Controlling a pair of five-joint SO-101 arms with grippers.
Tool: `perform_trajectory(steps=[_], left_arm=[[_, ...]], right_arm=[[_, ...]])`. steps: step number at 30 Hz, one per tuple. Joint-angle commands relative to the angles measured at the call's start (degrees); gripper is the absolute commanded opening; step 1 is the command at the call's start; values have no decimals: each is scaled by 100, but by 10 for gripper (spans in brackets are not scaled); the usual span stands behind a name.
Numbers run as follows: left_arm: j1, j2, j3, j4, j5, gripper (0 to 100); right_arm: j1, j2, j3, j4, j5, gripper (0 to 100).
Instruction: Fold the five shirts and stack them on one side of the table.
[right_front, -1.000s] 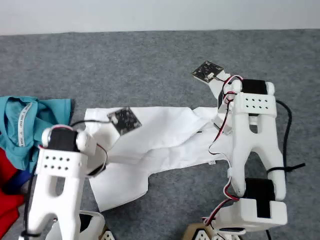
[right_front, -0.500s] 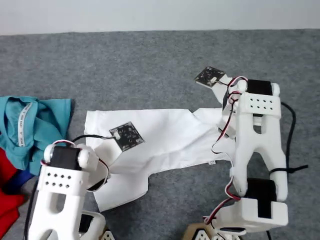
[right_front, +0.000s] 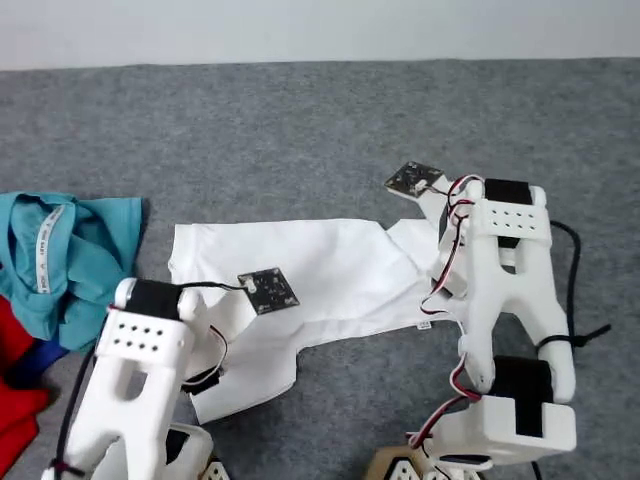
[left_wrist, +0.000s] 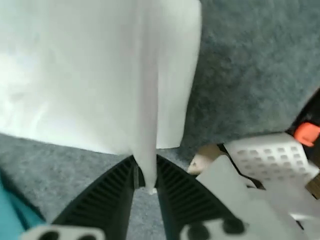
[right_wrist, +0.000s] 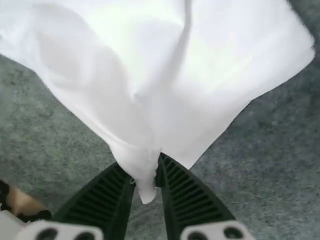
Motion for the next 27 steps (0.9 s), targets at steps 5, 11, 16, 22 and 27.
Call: perform_trajectory(steps=[5,11,16,22,27], left_arm=[[0,132,-13,-246,-88,8],[35,-554,-22,-510,976,130],[44,-1635,-22,-501,1407,183],[0,-2268,-189,-299,1415,182],[0,-2268,-611,-193,1495,181]], right_arm=[[48,-295,-62,-127,79,20],[57,-699,-70,145,-53,180],[57,-1279,-70,180,-290,238],[31,-1842,-70,497,-290,251],[57,-2167,-70,813,-281,251]])
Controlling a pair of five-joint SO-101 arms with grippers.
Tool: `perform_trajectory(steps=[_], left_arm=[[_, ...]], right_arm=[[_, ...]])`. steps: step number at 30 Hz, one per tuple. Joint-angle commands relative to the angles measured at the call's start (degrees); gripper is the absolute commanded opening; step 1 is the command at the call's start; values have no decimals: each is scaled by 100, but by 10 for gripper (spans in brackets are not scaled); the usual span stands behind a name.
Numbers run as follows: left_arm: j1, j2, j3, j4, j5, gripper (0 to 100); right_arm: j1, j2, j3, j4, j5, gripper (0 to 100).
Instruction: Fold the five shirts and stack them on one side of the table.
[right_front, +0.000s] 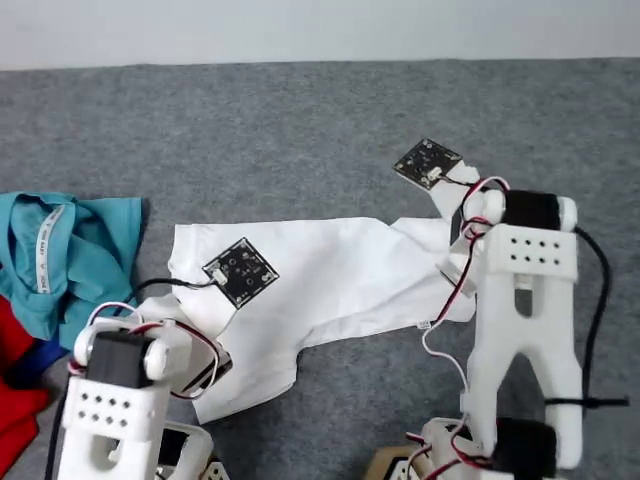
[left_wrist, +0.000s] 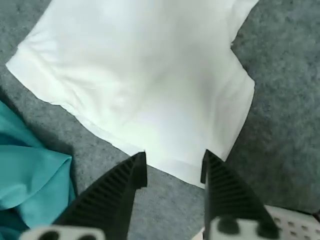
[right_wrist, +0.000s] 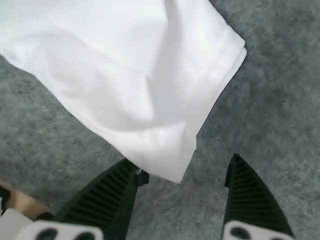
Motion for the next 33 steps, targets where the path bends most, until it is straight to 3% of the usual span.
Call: perform_trajectory(steps=[1,7,11,17,25,29,33], left_arm=[[0,-79,-312,44,202,181],[0,-79,-303,-246,264,180],[0,-70,-303,-396,448,180],[-105,-70,-233,-624,615,180],[-1196,-70,391,-2338,1152,77],[-1319,-70,884,-3042,1152,8],[-1257,70,1429,-3991,1363,6]], right_arm=[[40,-347,-62,233,-53,251],[154,-4,-44,330,-53,262],[242,180,-105,347,-167,349],[-57,409,-255,-725,-1600,350],[-523,1921,-659,-1895,-3209,334],[-611,2905,-1538,-1763,-3684,270],[-567,3626,-2418,-1226,-3895,243]])
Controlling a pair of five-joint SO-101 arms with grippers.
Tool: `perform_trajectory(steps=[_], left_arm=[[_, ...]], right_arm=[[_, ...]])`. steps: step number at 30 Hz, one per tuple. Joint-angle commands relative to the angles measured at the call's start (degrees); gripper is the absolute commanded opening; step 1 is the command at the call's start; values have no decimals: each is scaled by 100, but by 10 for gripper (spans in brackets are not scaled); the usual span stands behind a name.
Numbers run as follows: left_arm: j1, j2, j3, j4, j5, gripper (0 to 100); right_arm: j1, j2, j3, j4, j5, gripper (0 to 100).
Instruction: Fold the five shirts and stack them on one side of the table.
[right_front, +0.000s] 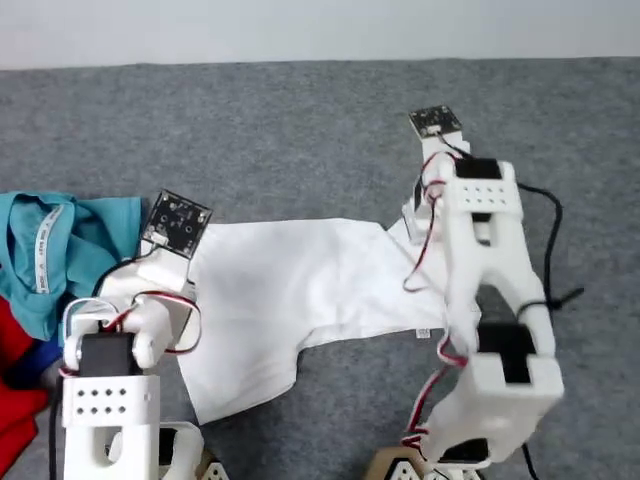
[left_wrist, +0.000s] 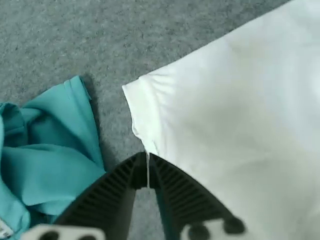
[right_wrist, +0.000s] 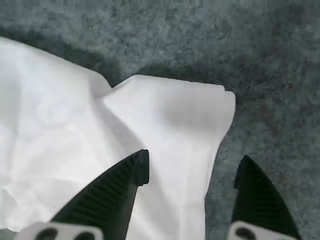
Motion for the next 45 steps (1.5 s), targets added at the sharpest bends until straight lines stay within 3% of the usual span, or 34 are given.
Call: perform_trajectory(steps=[1,9,17,21,40,45], left_arm=[[53,246,189,-818,255,6],[1037,2910,-1314,-809,281,6],[949,5978,-3978,791,281,6],[905,7033,-4813,1160,281,5],[905,9002,-6035,1301,668,5],[905,9275,-6343,1547,668,5]], right_arm=[[4,374,-949,426,-176,242],[48,602,-1371,620,-176,242],[48,611,-1363,629,-176,242],[66,673,-1363,549,-185,242],[101,1763,-1495,-409,-149,239],[365,2114,-2163,-409,-123,72]])
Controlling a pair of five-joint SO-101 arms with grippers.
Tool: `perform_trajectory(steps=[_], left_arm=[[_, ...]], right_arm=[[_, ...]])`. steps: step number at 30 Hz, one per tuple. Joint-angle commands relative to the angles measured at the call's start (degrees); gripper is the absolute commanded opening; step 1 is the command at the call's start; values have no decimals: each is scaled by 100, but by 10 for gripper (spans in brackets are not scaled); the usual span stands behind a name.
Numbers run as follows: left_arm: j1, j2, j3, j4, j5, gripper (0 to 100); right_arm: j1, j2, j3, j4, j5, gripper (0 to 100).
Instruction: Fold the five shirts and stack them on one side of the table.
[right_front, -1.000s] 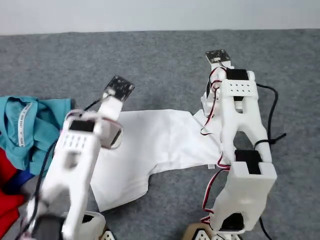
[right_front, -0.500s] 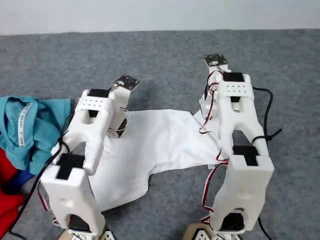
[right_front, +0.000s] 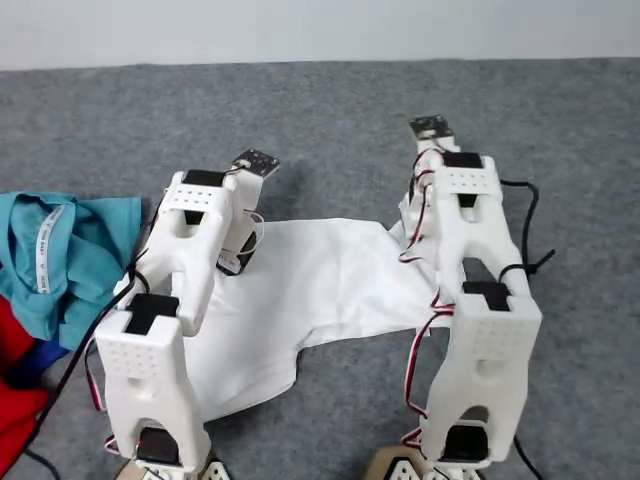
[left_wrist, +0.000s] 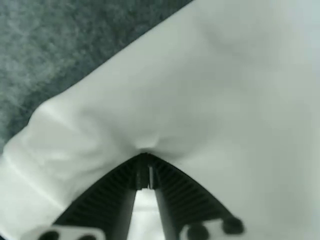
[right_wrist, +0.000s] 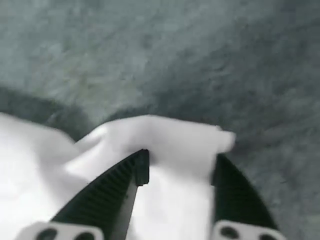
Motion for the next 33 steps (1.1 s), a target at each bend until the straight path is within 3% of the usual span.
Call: perform_trajectory(steps=[1,11,24,30,33], left_arm=[[-35,229,-180,18,44,5],[-9,237,-189,9,35,5],[18,229,-189,26,18,5],[220,-448,-163,193,18,5],[290,-958,-154,211,26,6]], right_arm=[[251,136,-782,-48,97,47],[822,664,-1662,-13,914,35],[971,813,-1996,-48,888,43],[963,813,-2734,1024,765,229],[963,813,-3042,1393,527,267]])
